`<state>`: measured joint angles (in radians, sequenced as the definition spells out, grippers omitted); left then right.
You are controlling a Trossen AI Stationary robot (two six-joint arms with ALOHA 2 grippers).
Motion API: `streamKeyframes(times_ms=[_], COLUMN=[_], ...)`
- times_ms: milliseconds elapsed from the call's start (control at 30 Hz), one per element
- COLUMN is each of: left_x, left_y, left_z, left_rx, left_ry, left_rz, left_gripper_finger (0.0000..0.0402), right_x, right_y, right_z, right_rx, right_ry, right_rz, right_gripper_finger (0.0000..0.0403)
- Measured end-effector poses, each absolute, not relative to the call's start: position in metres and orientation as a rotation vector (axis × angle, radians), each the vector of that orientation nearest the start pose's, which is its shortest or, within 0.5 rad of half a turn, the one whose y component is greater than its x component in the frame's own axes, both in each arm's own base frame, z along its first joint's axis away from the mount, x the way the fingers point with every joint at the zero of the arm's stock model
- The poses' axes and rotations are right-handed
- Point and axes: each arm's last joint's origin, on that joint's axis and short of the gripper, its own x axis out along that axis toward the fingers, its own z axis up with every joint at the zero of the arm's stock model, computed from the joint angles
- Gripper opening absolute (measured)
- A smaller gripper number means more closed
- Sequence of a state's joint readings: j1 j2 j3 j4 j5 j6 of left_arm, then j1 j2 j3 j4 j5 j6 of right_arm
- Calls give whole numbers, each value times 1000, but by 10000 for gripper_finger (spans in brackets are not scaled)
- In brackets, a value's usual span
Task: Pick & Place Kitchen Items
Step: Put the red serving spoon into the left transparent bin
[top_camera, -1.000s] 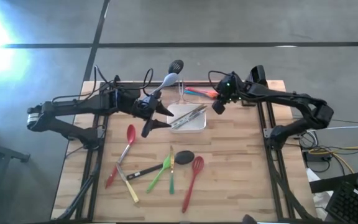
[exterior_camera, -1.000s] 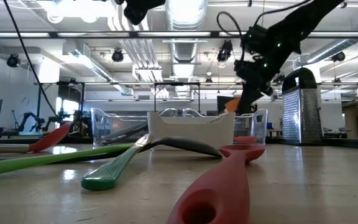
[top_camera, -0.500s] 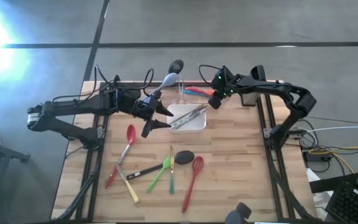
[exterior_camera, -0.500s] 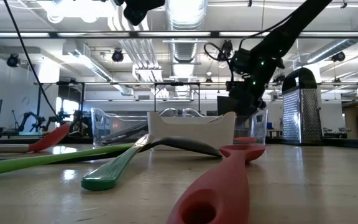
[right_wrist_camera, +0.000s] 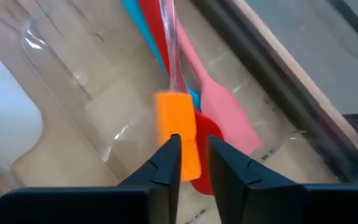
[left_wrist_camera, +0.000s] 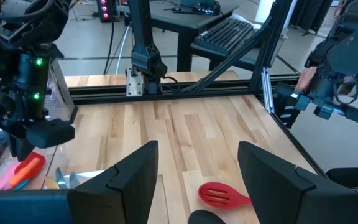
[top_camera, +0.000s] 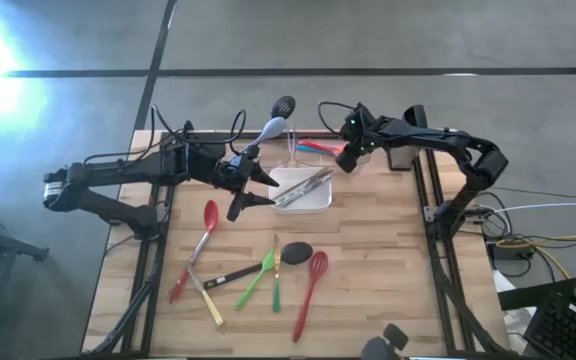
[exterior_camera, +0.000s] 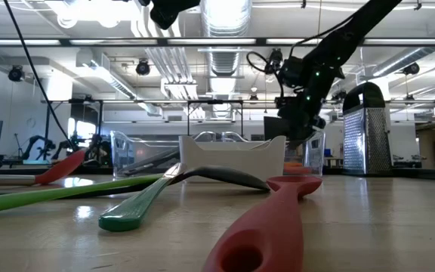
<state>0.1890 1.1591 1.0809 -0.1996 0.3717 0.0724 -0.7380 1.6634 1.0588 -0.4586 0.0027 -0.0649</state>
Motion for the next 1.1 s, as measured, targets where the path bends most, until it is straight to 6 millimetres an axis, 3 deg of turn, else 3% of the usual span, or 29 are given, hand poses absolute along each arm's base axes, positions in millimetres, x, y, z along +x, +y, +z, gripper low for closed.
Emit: streamKeyframes(times_ms=[233, 467, 600, 767, 1100], left_x=[251, 243, 231, 221, 214], left_y=[37, 36, 33, 31, 31], left_z=[361, 368, 371, 371, 369], left_rx=[-6, -15, -34, -53, -60], left_ry=[255, 234, 248, 287, 332], left_rz=[-191, -188, -188, -187, -150], left_gripper_finger=[225, 225, 225, 225, 225], right_x=[241, 241, 240, 246, 259], right_y=[-209, -173, -135, -71, 44], right_z=[214, 258, 283, 304, 305], right_rx=[291, 203, 194, 191, 165], right_ry=[978, 850, 785, 691, 674], right_rz=[-620, -556, -481, -303, 85], right_gripper_finger=[130, 160, 164, 155, 135])
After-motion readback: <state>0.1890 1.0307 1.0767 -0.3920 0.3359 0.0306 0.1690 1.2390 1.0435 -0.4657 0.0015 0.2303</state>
